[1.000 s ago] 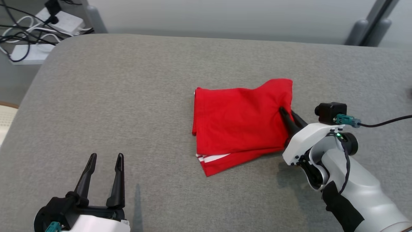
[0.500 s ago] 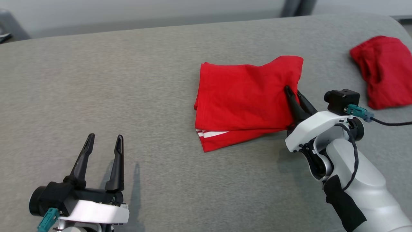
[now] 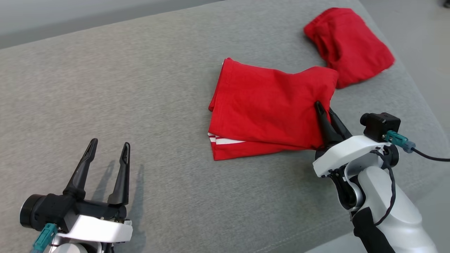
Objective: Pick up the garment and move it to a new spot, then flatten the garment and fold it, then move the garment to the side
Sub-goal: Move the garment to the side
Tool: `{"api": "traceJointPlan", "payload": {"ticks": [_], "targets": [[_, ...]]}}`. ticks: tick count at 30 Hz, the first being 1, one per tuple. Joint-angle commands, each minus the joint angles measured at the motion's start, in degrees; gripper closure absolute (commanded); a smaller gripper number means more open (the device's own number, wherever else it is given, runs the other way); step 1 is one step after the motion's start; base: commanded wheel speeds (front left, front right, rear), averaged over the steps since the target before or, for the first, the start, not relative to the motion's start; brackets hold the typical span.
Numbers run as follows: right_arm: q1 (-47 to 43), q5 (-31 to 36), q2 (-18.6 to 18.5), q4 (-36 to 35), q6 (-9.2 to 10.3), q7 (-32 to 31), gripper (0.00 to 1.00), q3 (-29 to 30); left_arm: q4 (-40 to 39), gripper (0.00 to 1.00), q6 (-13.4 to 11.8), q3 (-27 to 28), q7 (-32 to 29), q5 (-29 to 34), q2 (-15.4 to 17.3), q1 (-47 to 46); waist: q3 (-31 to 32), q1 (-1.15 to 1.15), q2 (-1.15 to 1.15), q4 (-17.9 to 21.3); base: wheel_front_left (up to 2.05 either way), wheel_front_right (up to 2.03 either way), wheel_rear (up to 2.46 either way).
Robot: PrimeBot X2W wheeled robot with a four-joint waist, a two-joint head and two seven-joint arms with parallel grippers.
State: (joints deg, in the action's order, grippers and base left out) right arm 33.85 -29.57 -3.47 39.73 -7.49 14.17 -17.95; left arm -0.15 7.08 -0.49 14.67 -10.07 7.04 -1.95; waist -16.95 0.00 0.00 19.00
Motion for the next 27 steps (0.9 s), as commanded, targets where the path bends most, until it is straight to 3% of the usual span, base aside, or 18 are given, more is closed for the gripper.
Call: {"api": "traceJointPlan", "payload": {"ticks": [1, 10, 18, 27], "targets": [[-1.1, 0.7, 0.5, -2.0, 0.0, 0.8, 1.0, -0.4, -1.8, 0.0, 0.4, 1.5, 0.3, 0.0, 1.0, -2.2, -1.0, 0.0, 0.0, 3.2, 0.0, 0.0, 0.0], [-2.3, -1.3, 0.6, -3.6, 0.0, 0.8, 1.0, -2.0, -2.0, 0.0, 0.4, 0.7, 0.3, -0.2, 2.1, -2.4, -1.9, 0.0, 0.0, 8.2, 0.0, 0.0, 0.0], [0.2, 1.9, 0.6, -4.8, 0.0, 0.8, 1.0, -0.6, -1.7, 0.0, 0.4, -0.1, 0.3, -0.6, 2.6, -3.2, -2.9, 0.0, 0.0, 7.4, 0.0, 0.0, 0.0], [9.4, 7.8, 0.1, -5.9, 0.0, 0.8, 1.0, -1.1, -1.8, 0.0, 0.4, -0.4, 0.3, -0.9, 4.0, -4.4, -5.5, 0.0, 0.0, 5.7, 0.0, 0.0, 0.0]]}}
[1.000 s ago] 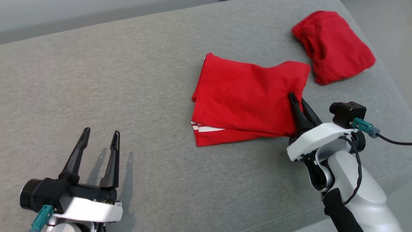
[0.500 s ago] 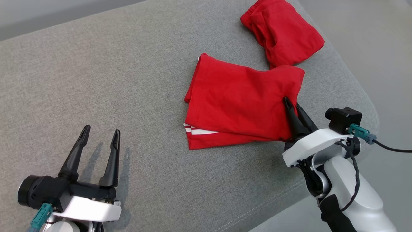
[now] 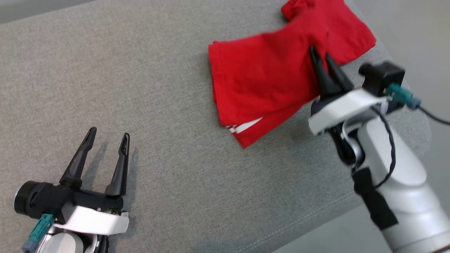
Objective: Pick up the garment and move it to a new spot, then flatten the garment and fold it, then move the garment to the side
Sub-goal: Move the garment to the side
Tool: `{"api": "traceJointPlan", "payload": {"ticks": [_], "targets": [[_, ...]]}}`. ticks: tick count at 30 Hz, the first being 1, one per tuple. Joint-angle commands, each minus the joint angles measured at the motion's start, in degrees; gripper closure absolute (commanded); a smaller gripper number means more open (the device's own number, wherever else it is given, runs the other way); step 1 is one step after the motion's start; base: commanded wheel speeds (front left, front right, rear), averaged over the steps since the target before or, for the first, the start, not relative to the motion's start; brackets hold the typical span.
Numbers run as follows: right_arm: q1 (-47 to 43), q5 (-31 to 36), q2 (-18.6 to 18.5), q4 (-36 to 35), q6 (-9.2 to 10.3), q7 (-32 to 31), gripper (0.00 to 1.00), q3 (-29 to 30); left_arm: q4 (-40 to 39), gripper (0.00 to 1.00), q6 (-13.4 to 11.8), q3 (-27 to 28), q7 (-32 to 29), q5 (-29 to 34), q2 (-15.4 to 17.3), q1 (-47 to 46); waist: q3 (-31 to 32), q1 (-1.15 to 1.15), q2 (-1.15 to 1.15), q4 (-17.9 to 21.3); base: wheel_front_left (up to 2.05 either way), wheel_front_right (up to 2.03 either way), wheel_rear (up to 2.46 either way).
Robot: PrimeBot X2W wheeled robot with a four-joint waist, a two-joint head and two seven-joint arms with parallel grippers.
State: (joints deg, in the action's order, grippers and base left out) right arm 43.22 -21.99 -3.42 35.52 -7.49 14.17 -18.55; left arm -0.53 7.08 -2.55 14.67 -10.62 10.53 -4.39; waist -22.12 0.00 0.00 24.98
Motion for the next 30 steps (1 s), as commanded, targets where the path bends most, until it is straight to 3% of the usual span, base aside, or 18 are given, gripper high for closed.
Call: {"api": "traceJointPlan", "payload": {"ticks": [1, 8, 19, 30], "targets": [[1.6, 0.7, -0.4, -1.6, 0.0, 0.8, 1.0, -0.6, -1.4, 0.0, 0.4, 1.5, 0.3, -0.4, 0.8, -2.2, -0.9, 0.0, 0.0, -0.5, 0.0, 0.0, 0.0], [10.6, 2.7, -5.2, 0.3, 0.0, 0.8, 1.0, 0.4, -2.0, 0.0, 0.4, 1.0, 0.3, -1.3, 2.5, -4.0, -4.6, 0.0, 0.0, -2.3, 0.0, 0.0, 0.0], [16.0, 4.8, -12.7, 2.3, 0.0, -0.3, 1.0, 3.7, -3.3, 0.0, 0.4, 0.3, 0.3, -1.3, 5.5, -6.2, -9.1, 0.0, 0.0, -4.0, 0.0, 0.0, 0.0], [22.1, 4.7, -19.8, 7.9, 0.0, -12.2, 1.0, -1.1, -3.9, 0.0, 0.4, -1.1, 0.3, -1.8, 7.8, -7.1, -11.4, 0.0, 0.0, -5.1, 0.0, 0.0, 0.0]]}}
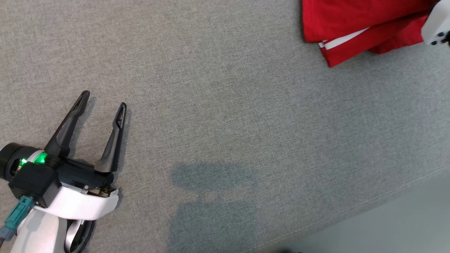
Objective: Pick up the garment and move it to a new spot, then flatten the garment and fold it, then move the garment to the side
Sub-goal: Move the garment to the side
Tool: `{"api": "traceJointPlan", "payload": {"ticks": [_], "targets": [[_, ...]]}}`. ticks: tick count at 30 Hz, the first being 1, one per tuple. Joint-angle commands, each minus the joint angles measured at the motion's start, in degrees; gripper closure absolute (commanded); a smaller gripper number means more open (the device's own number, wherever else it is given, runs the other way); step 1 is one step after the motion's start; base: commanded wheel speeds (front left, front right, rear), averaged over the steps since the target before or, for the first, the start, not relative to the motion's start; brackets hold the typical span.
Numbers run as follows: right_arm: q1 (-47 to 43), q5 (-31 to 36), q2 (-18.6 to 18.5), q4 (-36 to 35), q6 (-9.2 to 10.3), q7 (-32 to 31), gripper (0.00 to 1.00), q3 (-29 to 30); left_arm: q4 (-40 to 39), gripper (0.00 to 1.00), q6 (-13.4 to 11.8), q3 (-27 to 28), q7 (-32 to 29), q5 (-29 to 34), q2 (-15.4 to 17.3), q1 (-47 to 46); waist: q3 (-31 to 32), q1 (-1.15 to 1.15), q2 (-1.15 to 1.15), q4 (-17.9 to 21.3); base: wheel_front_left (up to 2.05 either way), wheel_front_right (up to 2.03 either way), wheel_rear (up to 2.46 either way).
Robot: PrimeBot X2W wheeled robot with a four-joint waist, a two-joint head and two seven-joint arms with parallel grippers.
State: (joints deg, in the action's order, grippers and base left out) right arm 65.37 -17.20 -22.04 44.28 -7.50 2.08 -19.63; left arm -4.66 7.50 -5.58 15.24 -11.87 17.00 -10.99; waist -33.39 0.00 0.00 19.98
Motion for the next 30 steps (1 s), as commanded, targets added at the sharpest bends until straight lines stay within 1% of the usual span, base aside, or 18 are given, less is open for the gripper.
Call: {"api": "traceJointPlan", "payload": {"ticks": [1, 5, 8, 11, 15, 16, 17, 18, 22, 24, 26, 28, 30], "targets": [[0.5, 0.0, -1.9, -0.6, 0.01, -1.0, 1.0, -0.6, 0.1, 0.0, 0.0, 1.8, -0.2, -0.7, 1.5, -0.6, -0.2, 0.0, 0.0, -0.2, 0.0, 0.0, 0.0], [2.2, 1.1, -4.8, 1.0, 0.01, -3.9, 1.0, -2.1, 0.0, 0.0, 0.0, 1.3, -0.2, -0.9, 2.0, -1.0, -0.9, 0.0, 0.0, -0.8, 0.0, 0.0, 0.0], [3.3, 5.4, -6.8, 2.8, 0.01, -4.3, 1.0, -2.4, -0.1, 0.0, 0.0, 1.0, -0.2, -1.0, 2.2, -1.4, -1.4, 0.0, 0.0, -1.3, 0.0, 0.0, 0.0], [3.6, 11.0, -6.9, 6.0, 0.01, -5.4, 1.0, -2.0, -0.1, 0.0, 0.0, 0.9, -0.2, -1.2, 2.3, -1.8, -1.8, 0.0, 0.0, -1.7, 0.0, 0.0, 0.0], [3.2, 14.8, -5.9, 8.5, 0.01, -4.4, 1.0, 1.0, -0.2, 0.0, 0.0, 0.6, -0.2, -1.3, 2.2, -2.3, -2.1, 0.0, 0.0, -2.3, 0.0, 0.0, 0.0], [3.0, 15.9, -5.4, 9.2, 0.01, -3.9, 0.79, 2.3, -0.2, 0.0, 0.0, 0.6, -0.2, -1.4, 2.1, -2.5, -2.2, 0.0, 0.0, -2.4, 0.0, 0.0, 0.0], [2.8, 17.2, -5.0, 9.9, 0.01, -3.4, 0.02, 3.8, -0.3, 0.0, 0.0, 0.7, -0.2, -1.4, 2.0, -2.5, -2.3, 0.0, 0.0, -2.6, 0.0, 0.0, 0.0], [2.7, 18.8, -4.7, 10.4, 0.01, -3.1, 0.0, 4.9, -0.3, 0.0, 0.0, 0.9, -0.2, -1.5, 1.9, -2.6, -2.3, 0.0, 0.0, -2.6, 0.0, 0.0, 0.0], [2.3, 24.6, -3.6, 11.4, 0.01, -2.2, 0.0, 10.0, -0.2, 0.0, 0.0, 1.2, -0.2, -1.6, 1.8, -2.6, -2.3, 0.0, 0.0, -2.8, 0.0, 0.0, 0.0], [2.3, 28.2, -3.3, 10.8, 0.01, -1.6, 0.0, 12.6, -0.1, 0.0, 0.0, 1.4, -0.2, -1.6, 1.7, -2.5, -1.9, 0.0, 0.0, -2.7, 0.0, 0.0, 0.0], [2.2, 31.7, -2.1, 9.1, 0.01, -0.8, 0.0, 15.4, 0.1, 0.0, 0.0, 1.5, -0.2, -1.6, 1.4, -2.4, -1.3, 0.0, 0.0, -2.6, 0.0, 0.0, 0.0], [1.5, 33.6, 0.7, 7.1, 0.01, 1.1, 0.0, 18.0, 0.2, 0.0, 0.0, 1.6, -0.2, -1.6, 1.1, -2.2, -0.5, 0.0, 0.0, -2.6, 0.0, 0.0, 0.0], [0.8, 33.6, 3.9, 5.9, 0.01, 4.1, 0.0, 20.1, 0.4, 0.0, 0.0, 1.7, -0.2, -1.6, 0.6, -2.0, 0.4, 0.0, 0.0, -2.7, 0.0, 0.0, 0.0]]}}
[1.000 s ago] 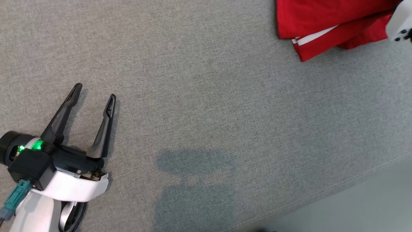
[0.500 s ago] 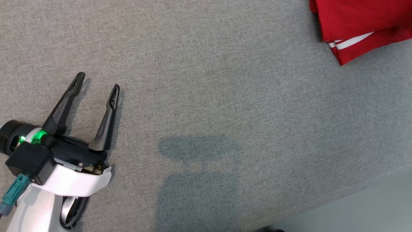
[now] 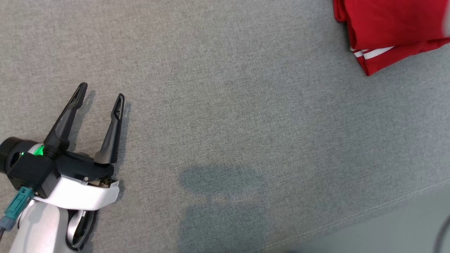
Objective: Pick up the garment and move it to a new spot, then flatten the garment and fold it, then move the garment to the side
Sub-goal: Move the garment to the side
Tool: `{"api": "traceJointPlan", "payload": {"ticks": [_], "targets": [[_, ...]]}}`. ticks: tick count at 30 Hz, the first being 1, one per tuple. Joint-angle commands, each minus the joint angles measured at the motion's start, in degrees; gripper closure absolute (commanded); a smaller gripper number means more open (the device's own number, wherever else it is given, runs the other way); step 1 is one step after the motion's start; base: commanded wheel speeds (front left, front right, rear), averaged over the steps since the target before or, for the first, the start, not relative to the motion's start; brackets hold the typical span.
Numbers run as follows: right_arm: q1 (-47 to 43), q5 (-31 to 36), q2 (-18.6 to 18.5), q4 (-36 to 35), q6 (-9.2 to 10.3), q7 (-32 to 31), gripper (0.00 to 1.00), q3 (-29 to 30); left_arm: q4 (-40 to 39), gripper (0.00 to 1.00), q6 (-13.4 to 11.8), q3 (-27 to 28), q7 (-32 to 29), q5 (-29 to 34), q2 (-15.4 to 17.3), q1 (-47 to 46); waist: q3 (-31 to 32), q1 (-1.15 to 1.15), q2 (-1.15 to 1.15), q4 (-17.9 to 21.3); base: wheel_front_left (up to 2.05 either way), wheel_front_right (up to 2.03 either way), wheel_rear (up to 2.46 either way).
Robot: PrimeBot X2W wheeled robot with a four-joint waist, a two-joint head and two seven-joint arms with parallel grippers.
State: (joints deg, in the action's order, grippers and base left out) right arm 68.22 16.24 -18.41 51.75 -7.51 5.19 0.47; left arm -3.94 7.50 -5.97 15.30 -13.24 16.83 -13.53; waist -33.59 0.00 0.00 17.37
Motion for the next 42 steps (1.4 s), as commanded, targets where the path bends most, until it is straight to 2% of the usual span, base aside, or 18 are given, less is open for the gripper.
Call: {"api": "traceJointPlan", "payload": {"ticks": [1, 5, 10, 11, 18, 27, 34, 42], "targets": [[-2.6, -0.6, 2.6, -1.9, 0.02, 2.5, 0.0, 0.8, -0.3, 0.0, 0.0, 2.2, -0.3, -0.2, 0.4, 0.7, 1.3, 0.0, 0.0, -0.1, 0.0, 0.0, 0.0], [-5.0, -5.7, 10.0, -1.6, 0.02, 7.7, 0.0, 0.8, 0.2, 0.0, 0.0, 2.7, -0.3, -0.3, -1.5, 1.5, 4.2, 0.0, 0.0, -1.0, 0.0, 0.0, 0.0], [-9.6, -13.5, 13.9, -2.8, 0.02, 9.7, 0.0, -2.8, 0.8, 0.0, 0.0, 4.5, -0.3, -1.3, -5.1, 3.0, 8.6, 0.0, 0.0, -3.1, 0.0, 0.0, 0.0], [-12.3, -16.6, 14.6, -6.0, 0.02, 9.8, 0.0, -4.9, 1.0, 0.0, 0.0, 5.6, -0.3, -2.0, -6.7, 3.7, 10.2, 0.0, 0.0, -4.0, 0.0, 0.0, 0.0], [-24.0, -21.1, 15.4, -18.9, 0.02, 9.8, 0.0, -12.3, 1.0, 0.0, -0.6, 11.0, -0.3, -3.5, -11.2, 5.9, 15.5, 0.0, 0.0, -7.1, 0.0, 0.0, 0.0], [-37.6, -24.2, 15.5, -28.5, 0.02, 9.8, 0.0, -17.2, 1.0, 0.0, -0.9, 12.6, -0.3, -3.2, -13.3, 9.4, 22.9, 0.0, 0.0, -10.8, 0.0, 0.0, 0.0], [-45.0, -25.1, 15.5, -32.8, 0.02, 9.8, 0.0, -17.1, 2.1, 0.0, -1.2, 13.5, -0.3, -3.7, -13.8, 12.7, 27.3, 0.0, 0.0, -12.2, 0.0, 0.0, 0.0], [-56.5, -27.3, 15.5, -38.0, 0.02, 9.8, 0.0, -15.7, 2.5, 0.0, -1.4, 13.3, -0.3, -0.4, -13.9, 18.2, 32.5, 0.0, 0.0, -14.2, 0.0, 0.0, 0.0]]}}
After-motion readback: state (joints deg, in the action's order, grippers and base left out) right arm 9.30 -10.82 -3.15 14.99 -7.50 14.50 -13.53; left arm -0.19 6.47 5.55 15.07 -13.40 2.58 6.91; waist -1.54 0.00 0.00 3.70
